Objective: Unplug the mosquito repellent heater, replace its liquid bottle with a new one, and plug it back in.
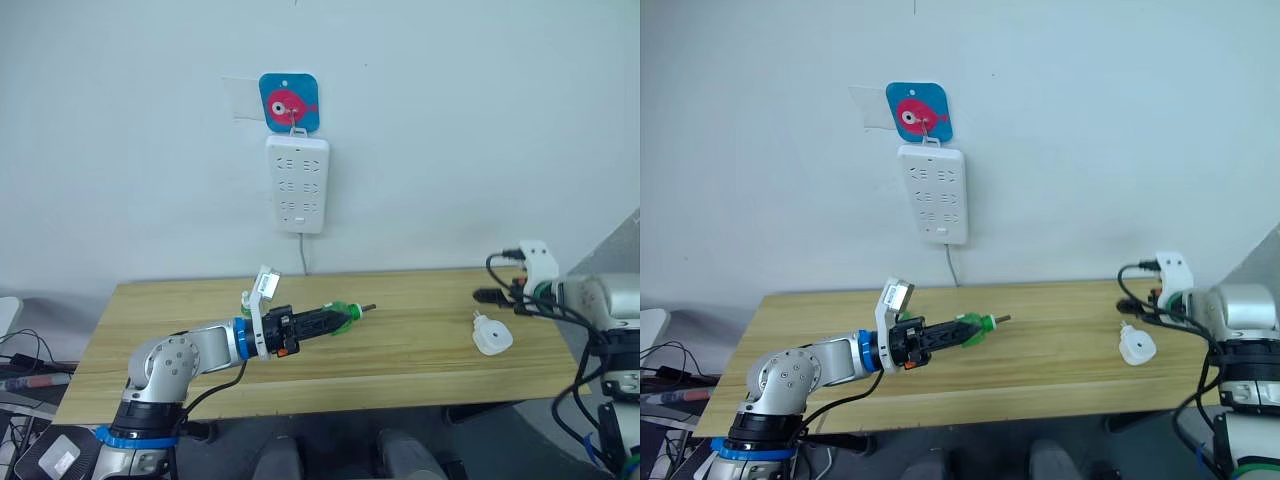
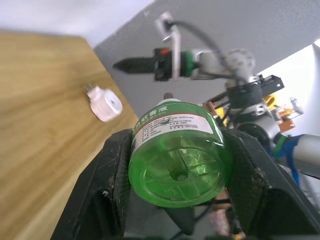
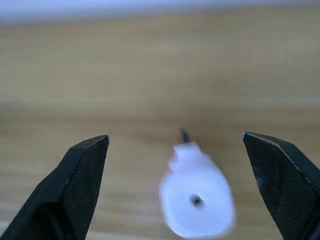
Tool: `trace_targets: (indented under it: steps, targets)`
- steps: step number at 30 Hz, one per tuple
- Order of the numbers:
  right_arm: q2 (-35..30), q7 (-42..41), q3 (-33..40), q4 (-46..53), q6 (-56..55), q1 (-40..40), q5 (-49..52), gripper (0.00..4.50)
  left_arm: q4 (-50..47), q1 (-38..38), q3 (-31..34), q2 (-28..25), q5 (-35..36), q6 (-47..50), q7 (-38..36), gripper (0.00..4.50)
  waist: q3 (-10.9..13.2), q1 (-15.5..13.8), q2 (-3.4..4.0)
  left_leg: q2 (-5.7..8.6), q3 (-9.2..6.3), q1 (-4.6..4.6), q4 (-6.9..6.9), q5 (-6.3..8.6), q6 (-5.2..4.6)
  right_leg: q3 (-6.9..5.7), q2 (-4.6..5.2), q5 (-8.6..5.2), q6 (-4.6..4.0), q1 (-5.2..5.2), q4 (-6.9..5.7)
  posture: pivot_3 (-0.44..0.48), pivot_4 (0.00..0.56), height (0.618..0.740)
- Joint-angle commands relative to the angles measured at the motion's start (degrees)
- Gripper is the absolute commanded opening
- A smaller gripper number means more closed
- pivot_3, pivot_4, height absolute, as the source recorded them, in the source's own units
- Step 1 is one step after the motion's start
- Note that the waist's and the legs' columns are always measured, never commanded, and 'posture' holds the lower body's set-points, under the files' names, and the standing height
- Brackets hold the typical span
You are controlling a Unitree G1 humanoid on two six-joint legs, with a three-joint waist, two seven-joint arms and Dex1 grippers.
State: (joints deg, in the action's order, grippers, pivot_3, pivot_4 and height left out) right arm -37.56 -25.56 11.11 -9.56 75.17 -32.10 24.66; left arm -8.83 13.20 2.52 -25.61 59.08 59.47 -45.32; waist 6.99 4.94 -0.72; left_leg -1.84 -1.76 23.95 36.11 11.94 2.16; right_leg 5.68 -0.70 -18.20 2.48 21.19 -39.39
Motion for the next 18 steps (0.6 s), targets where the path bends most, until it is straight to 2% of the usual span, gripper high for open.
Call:
trace_targets:
  steps: [1,2,5,8,11,15,18]
  targets:
    - [6.5,0.7,12.5,5.9,8.0,-2.3,7.2,4.10,-3.5,2.1,-0.9,1.8,-7.2,-11.5,-1.6,2.29,0.0,-0.1,0.00,0.00,0.00,0.00,-0.01,0.00,0.00,0.00,0.00,0.00,0.00,-0.02,0.01,-0.073,0.104,0.740]
    - [9.1,0.2,16.4,7.8,10.0,-2.3,10.1,3.91,-3.8,3.2,-1.5,3.4,-10.1,-15.7,-0.5,2.29,0.0,-0.2,0.00,0.00,0.01,0.00,-0.01,0.00,0.00,-0.01,0.01,0.00,0.00,-0.03,0.03,-0.073,0.104,0.740]
    - [16.3,1.6,26.4,12.4,16.0,-2.6,16.7,2.84,-4.1,5.3,-3.4,7.3,-17.8,-25.5,1.9,2.29,0.0,-0.6,0.00,0.03,0.01,0.08,-0.01,0.00,0.01,-0.05,0.07,0.01,0.00,-0.04,0.12,-0.073,0.106,0.740]
    - [23.8,6.2,30.3,18.6,17.3,-0.7,25.6,2.84,-2.7,6.9,-5.7,9.5,-24.6,-33.0,3.7,2.29,0.0,-0.6,0.00,0.06,0.06,0.13,-0.07,0.01,0.00,-0.03,0.12,0.01,0.01,-0.03,0.28,-0.079,0.106,0.740]
    - [33.6,15.5,35.1,23.3,17.3,-0.9,34.1,2.84,-1.6,7.3,-7.4,12.1,-29.1,-37.9,5.2,2.29,0.0,0.1,0.04,0.00,0.00,0.15,-0.13,0.01,0.00,-0.05,0.05,0.01,0.00,0.01,0.27,-0.078,0.105,0.740]
    - [41.5,26.9,36.5,26.0,17.3,-0.6,44.1,2.84,-1.3,7.3,-9.1,14.2,-31.6,-40.9,5.8,2.29,0.0,0.2,0.05,0.01,0.05,0.16,-0.13,0.01,0.00,-0.02,0.07,0.01,0.00,0.06,0.21,-0.079,0.106,0.740]
    - [44.4,36.7,35.6,25.6,14.0,-0.2,53.9,2.84,-1.4,7.4,-9.5,15.4,-32.2,-41.4,6.5,2.29,0.0,0.3,0.05,0.01,0.03,0.17,-0.13,0.01,-0.01,-0.04,0.06,0.01,0.00,0.06,0.21,-0.080,0.107,0.740]
